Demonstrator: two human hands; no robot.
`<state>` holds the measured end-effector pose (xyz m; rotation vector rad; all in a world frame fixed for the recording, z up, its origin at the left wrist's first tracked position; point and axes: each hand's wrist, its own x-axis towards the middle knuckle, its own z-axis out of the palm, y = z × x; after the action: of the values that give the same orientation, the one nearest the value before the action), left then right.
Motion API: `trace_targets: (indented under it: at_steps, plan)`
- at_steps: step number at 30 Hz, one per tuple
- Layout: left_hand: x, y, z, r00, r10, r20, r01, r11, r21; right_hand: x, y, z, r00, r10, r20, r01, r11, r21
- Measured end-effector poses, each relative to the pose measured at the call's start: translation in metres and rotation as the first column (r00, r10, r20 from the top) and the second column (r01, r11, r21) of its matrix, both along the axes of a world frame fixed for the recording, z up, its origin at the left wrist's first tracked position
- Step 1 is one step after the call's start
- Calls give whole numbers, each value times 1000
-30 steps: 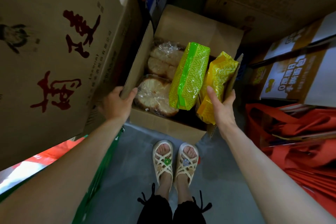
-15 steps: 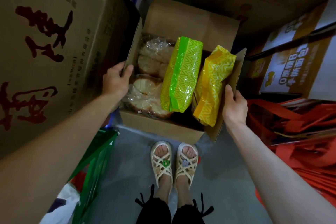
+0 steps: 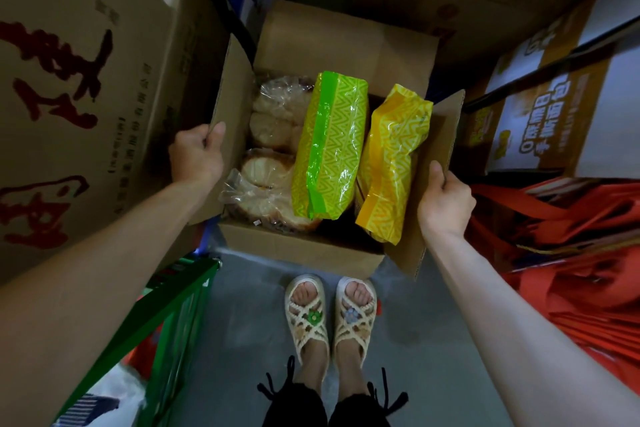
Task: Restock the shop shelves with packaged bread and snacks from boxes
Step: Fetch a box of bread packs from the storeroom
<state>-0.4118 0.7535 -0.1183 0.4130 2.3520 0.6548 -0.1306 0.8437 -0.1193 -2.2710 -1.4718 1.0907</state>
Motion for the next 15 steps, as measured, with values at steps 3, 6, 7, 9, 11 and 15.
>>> trace_targets:
  at_steps: [3, 6, 7, 9, 11, 15]
  plan:
    - [7, -2, 17, 1000, 5, 9, -5, 1000, 2, 7, 1, 18, 1000, 4, -1, -4, 1000, -11]
    - [17, -4, 35, 1000, 18, 25, -19, 1000, 9, 12, 0, 35, 1000, 10, 21, -10, 1000, -11]
    - [22, -5, 45, 999, 30, 35, -30, 999, 18, 14, -1, 45, 1000, 12, 27, -12, 1000, -14]
    - [29, -9, 69, 997, 43, 57, -45, 998, 46, 21, -4, 70, 998, 36, 52, -35, 999, -10]
    - [35, -16, 95, 997, 32, 73, -36, 998, 52, 28, -10, 97, 997, 53, 62, -53, 999, 0]
    - [43, -33, 137, 997, 12, 76, -16, 999, 48, 38, -23, 140, 995, 75, 67, -77, 997, 20]
